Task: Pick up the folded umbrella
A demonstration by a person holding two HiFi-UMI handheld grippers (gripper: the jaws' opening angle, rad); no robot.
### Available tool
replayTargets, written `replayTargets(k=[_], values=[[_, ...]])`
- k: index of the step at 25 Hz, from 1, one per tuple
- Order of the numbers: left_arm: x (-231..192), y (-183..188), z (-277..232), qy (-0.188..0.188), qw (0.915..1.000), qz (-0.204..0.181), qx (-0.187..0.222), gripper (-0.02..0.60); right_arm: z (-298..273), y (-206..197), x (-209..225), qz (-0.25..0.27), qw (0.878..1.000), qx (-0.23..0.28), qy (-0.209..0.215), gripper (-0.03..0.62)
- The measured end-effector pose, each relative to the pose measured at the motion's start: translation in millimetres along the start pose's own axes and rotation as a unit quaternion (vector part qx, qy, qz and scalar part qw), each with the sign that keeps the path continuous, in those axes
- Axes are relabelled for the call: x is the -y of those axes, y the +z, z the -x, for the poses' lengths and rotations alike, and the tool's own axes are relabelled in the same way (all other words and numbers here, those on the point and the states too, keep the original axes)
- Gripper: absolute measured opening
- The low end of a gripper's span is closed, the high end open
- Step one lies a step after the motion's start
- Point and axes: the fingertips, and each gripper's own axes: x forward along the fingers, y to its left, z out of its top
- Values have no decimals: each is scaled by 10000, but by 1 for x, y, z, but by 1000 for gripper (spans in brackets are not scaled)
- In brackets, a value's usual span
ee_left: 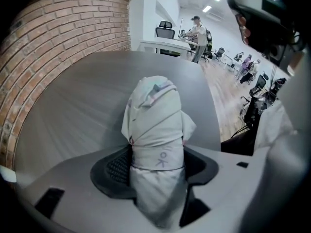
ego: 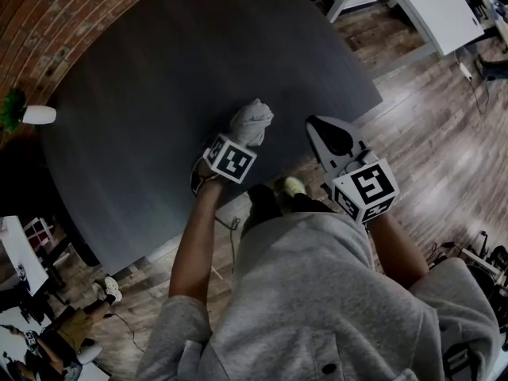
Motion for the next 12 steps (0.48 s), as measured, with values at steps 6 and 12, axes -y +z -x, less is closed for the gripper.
replayTargets(k=[6, 12], values=[[2, -1, 6, 173, 9985, 447, 254, 270, 9, 3, -2, 61, 9999, 93, 94, 32], [15, -8, 18, 184, 9916, 1153, 549, 270, 20, 4, 3, 111, 9997, 161, 165, 32]])
